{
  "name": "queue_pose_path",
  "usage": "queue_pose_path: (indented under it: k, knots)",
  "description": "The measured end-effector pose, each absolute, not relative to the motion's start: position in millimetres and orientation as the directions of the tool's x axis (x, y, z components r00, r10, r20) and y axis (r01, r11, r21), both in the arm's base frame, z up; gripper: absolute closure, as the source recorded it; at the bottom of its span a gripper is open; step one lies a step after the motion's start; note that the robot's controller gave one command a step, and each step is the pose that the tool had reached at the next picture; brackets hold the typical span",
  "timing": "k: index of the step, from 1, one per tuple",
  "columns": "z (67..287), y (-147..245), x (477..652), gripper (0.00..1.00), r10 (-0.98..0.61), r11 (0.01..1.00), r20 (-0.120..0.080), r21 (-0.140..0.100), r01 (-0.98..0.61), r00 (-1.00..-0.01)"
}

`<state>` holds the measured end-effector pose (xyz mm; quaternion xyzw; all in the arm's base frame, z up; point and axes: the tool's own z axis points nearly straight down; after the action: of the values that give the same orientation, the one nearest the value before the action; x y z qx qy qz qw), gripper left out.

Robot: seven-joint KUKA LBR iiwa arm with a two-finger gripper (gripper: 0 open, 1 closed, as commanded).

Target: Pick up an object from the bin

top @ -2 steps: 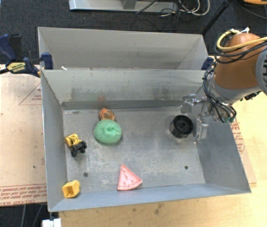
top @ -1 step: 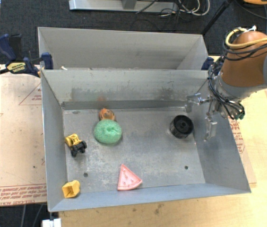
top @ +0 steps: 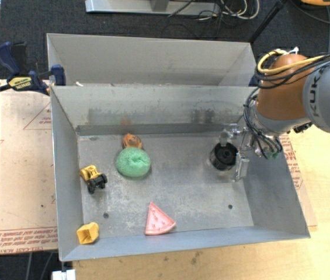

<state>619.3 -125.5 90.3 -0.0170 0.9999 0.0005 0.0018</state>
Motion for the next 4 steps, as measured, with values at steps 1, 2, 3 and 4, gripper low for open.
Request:
queue_pose_path:
  k: [1, 2, 3, 4]
  knots:
    - [80, -118, 631.2, 1.0, -0.298, 0.954, -0.019, -0.011, -0.298, -0.954]
    - [80, -118, 631.1, 1.0, -0.298, 0.954, -0.02, -0.011, -0.298, -0.954]
    - [82, -118, 631.2, 1.0, -0.298, 0.955, -0.018, -0.01, -0.298, -0.955]
    - [92, -117, 629.5, 1.0, -0.297, 0.955, -0.009, -0.005, -0.297, -0.955]
